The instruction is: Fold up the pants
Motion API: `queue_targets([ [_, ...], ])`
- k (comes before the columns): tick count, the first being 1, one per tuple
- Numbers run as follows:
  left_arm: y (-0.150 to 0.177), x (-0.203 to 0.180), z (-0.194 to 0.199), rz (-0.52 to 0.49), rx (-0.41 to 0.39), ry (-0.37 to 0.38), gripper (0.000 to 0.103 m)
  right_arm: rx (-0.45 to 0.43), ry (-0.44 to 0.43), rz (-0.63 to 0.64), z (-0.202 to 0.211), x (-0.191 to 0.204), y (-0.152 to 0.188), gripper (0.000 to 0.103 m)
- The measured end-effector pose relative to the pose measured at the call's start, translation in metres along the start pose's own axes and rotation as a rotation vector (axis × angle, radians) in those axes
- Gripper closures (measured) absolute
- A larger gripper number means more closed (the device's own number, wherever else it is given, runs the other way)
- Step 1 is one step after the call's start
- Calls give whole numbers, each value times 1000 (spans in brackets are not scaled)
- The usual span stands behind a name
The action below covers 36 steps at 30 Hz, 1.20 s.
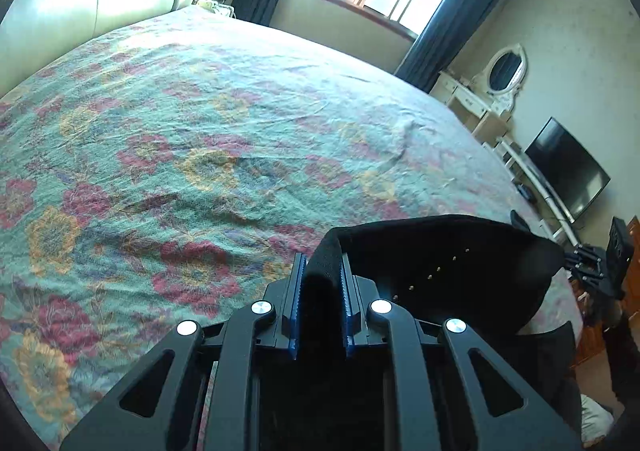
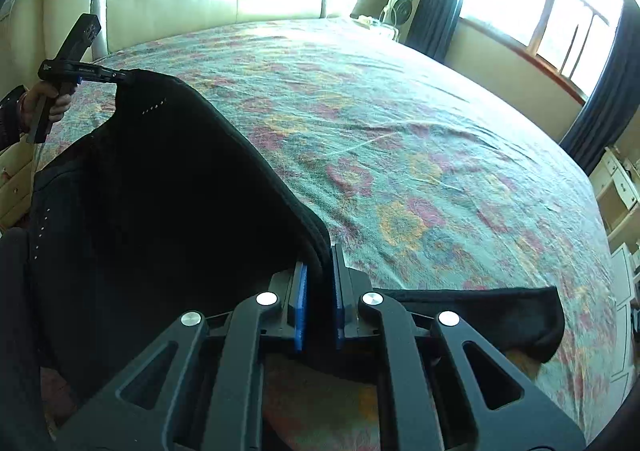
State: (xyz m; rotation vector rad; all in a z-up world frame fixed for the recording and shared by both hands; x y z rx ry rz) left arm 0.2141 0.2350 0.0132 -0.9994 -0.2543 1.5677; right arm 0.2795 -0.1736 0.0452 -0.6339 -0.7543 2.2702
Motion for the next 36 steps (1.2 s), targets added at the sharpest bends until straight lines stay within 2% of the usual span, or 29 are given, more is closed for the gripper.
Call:
queue_targets([
  [4, 40, -13, 43, 33, -21, 63, 87, -36, 27, 4, 43, 43, 52, 92],
  [6, 71, -15, 55, 49, 4, 70, 87, -7, 27, -12, 46, 66, 81, 92],
  [8, 105, -15, 62, 71, 32, 65, 87, 43, -15, -61, 41, 81, 111, 88],
  [9, 119, -12, 64, 88, 48, 59, 82, 64, -37, -95, 39, 86, 125, 86],
  [10, 134, -8, 67, 113, 66, 42, 74, 74, -57, -136, 37, 89, 136, 82],
  [11, 147, -3, 69, 142, 82, 30, 69, 76, -72, -183, 38, 90, 142, 78],
  [12, 160, 3, 73, 177, 86, 8, 58, 77, -97, -236, 39, 90, 146, 73],
  [13, 168, 7, 77, 215, 81, -12, 51, 77, -129, -270, 42, 90, 146, 56],
  [14, 178, 12, 83, 273, 65, -10, 49, 59, -135, -291, 48, 91, 145, 33],
  [16, 189, 15, 93, 376, 38, 28, 35, 9, -127, -383, 60, 81, 142, 17],
  [19, 197, 2, 98, 432, 1, 50, 29, -28, -259, -658, 57, 67, 153, 17],
  [22, 198, -8, 85, 452, 4, 27, 29, -26, -346, -888, 50, 59, 175, 17],
  [26, 197, -1, 67, 559, -14, -34, 29, -33, -427, -1119, 39, 58, 198, 17],
  [32, 184, 7, 50, 642, -54, -97, 31, -62, -399, -1121, 38, 63, 199, 17],
  [34, 181, 7, 42, 656, -35, -139, 70, -69, -395, -1130, 35, 62, 200, 17],
  [35, 182, 10, 37, 674, -16, -166, 76, -79, -397, -1140, 34, 62, 200, 17],
  [36, 183, 13, 35, 705, -21, -157, 81, -88, -400, -1148, 34, 60, 200, 17],
])
Point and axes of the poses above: each gripper's, at about its wrist camera, not at the fingertips, and z roughly against the way its jaws point, x to its left, y to its underside, the point moved 3 cm from there along -z, roughly the way its jaws point, and after that the axes turned 3 degrees about z, right-handed, at the moved point
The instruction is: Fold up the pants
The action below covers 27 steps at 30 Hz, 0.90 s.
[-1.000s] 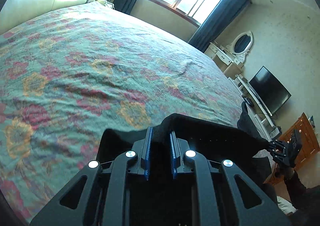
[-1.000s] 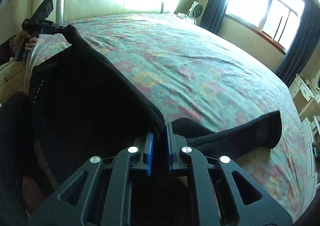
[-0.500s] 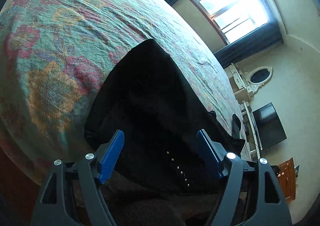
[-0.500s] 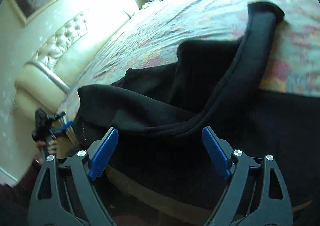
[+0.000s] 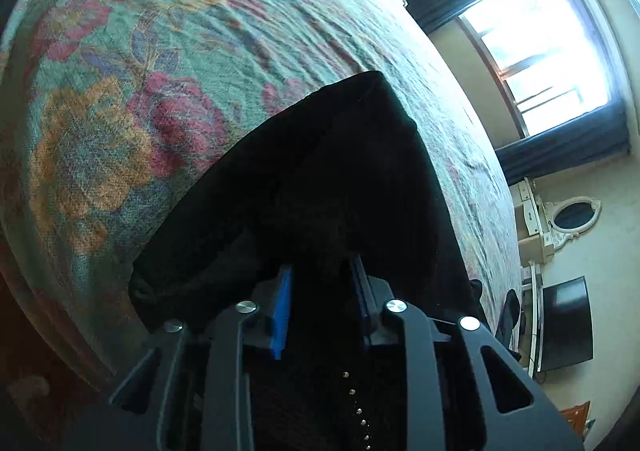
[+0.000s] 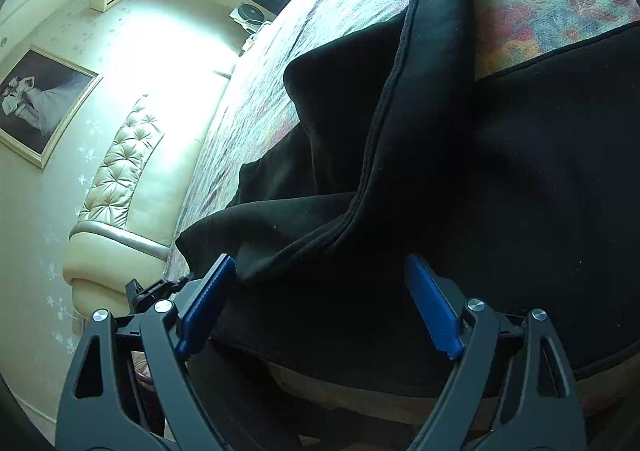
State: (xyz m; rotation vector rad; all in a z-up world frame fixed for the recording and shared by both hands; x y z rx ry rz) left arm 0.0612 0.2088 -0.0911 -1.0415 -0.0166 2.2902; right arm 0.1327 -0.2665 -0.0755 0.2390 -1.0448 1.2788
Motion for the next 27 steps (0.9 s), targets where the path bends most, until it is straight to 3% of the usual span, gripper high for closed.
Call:
queue_targets([
  [4, -4, 6, 4, 114, -17, 65, 91, -40, -5, -43, 8, -7, -7, 17],
  [10, -10, 10, 18, 118, -54, 89, 92, -130, -23, -200, 22, -34, -29, 17],
  [14, -10, 20, 23, 122, -57, 92, 92, -165, 130, -130, 19, -28, -52, 17],
  [19, -11, 22, 20, 111, -51, 78, 92, -161, 417, 148, 2, 10, -77, 19],
  [21, -8, 23, 17, 109, -42, 67, 92, -103, 506, 212, -18, 12, -83, 26],
  [22, -8, 25, 16, 105, -35, 61, 92, -67, 533, 228, -27, 9, -85, 44],
  [23, -6, 22, 13, 100, -32, 53, 92, -35, 565, 239, -34, 3, -85, 73],
  [25, -6, 22, 13, 96, -31, 60, 92, -18, 571, 230, -35, -9, -85, 90],
  [27, -7, 20, 19, 97, -41, 86, 92, -49, 515, 187, -20, -13, -82, 94],
])
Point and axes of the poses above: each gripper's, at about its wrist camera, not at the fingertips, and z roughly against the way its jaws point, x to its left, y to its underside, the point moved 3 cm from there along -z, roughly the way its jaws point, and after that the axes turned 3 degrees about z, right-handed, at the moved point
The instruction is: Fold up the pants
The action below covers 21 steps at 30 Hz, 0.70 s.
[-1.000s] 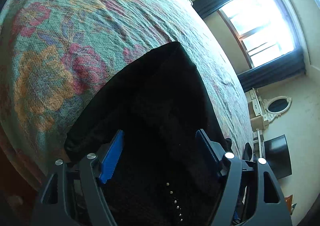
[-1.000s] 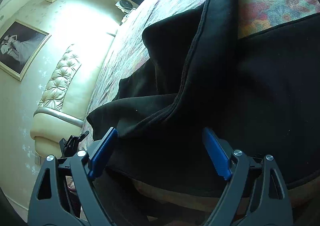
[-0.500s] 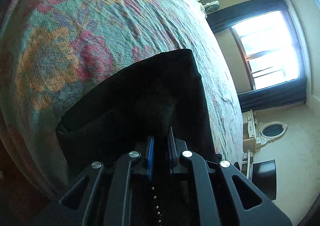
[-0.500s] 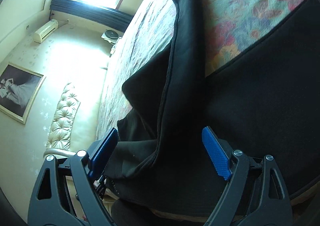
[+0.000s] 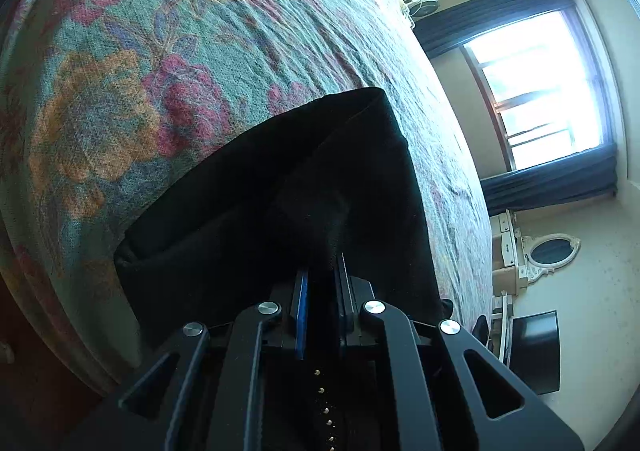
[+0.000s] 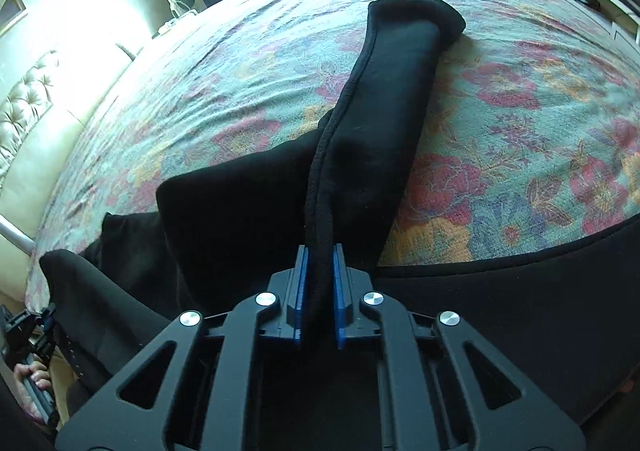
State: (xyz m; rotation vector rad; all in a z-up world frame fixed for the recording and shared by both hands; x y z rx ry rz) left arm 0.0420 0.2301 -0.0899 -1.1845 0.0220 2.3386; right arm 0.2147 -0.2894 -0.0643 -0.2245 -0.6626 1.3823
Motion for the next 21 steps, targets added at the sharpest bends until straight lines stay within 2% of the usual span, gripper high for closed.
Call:
queue_targets([
  [4, -4, -8, 23, -12, -31, 67, 92, -95, -124, -102, 48, -16, 6, 94],
  [6, -3, -8, 36, -26, -44, 82, 92, -112, -187, -162, 66, -27, 22, 94],
  [9, 3, 4, 51, -39, -51, 74, 92, -90, -240, -239, 74, -41, 54, 94],
  [11, 6, 20, 51, -31, -32, 38, 92, -54, -268, -300, 68, -52, 80, 94],
  [14, 9, 50, 43, 5, 1, -19, 92, -5, -242, -309, 49, -61, 107, 94],
  [16, 11, 59, 42, 48, 5, 0, 92, -13, -236, -302, 48, -58, 110, 94],
  [18, 11, 56, 45, 40, -7, 8, 92, -27, -220, -265, 56, -52, 109, 93],
  [19, 10, 53, 47, 25, -13, 6, 92, -27, -206, -243, 58, -49, 107, 90],
  [21, 9, 49, 50, 9, -16, 4, 92, -24, -177, -216, 61, -47, 105, 75],
])
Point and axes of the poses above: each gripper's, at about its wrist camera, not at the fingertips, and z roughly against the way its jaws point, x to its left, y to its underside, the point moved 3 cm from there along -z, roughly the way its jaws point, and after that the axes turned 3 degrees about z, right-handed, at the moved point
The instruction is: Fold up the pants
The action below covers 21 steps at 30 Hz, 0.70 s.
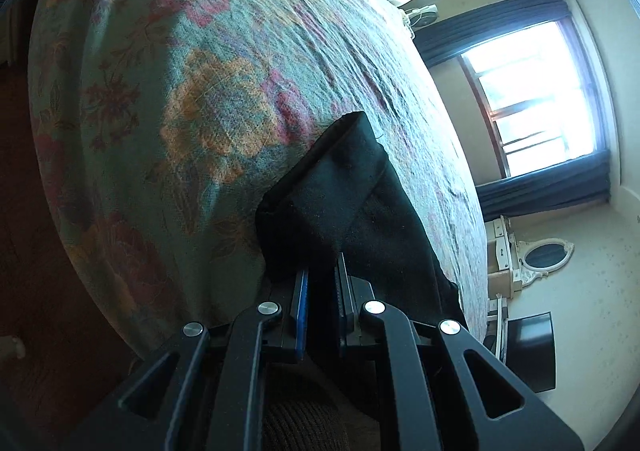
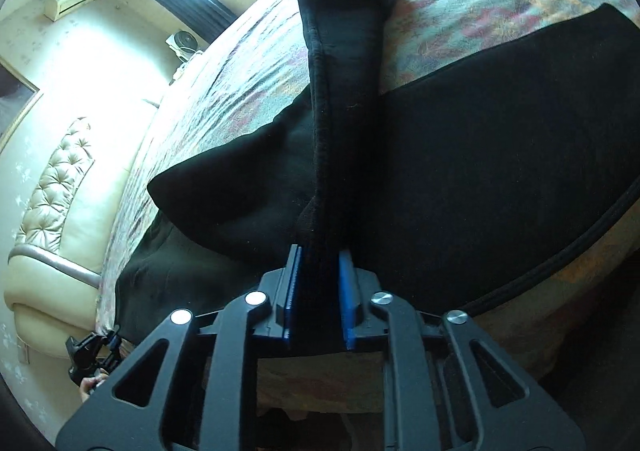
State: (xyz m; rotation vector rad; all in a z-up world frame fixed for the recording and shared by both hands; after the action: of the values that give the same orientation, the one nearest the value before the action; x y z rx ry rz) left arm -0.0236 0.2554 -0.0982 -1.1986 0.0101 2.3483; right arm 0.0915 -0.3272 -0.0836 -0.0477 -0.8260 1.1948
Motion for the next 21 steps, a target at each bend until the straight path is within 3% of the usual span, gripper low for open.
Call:
queue_targets([
  [2, 2, 3, 3, 17, 4, -4, 91, -19, 17, -12, 7, -4, -6, 56],
  [4, 4, 8, 7, 18, 5, -17, 87, -59, 53, -13, 18, -6, -21, 50],
  [5, 1, 9, 8, 10, 5, -25, 87, -90, 75, -8, 26, -8, -32, 41],
  [9, 1, 10, 28, -93, -59, -116, 82, -162, 142, 25, 41, -6, -84, 32],
  [11, 0, 2, 39, -159, -107, -149, 68, -164, 161, 68, 30, 5, -114, 23],
  [13, -1, -14, 48, -221, -160, -158, 21, -163, 207, 146, 9, 21, -143, 19],
  [14, 0, -24, 50, -236, -182, -149, 15, -142, 239, 196, -8, 29, -159, 17],
  [16, -1, -46, 46, -260, -189, -125, 15, -85, 314, 278, -50, 42, -185, 16],
  [21, 11, -96, -2, -374, -104, -123, 14, 30, 511, 384, -138, 51, -225, 17],
])
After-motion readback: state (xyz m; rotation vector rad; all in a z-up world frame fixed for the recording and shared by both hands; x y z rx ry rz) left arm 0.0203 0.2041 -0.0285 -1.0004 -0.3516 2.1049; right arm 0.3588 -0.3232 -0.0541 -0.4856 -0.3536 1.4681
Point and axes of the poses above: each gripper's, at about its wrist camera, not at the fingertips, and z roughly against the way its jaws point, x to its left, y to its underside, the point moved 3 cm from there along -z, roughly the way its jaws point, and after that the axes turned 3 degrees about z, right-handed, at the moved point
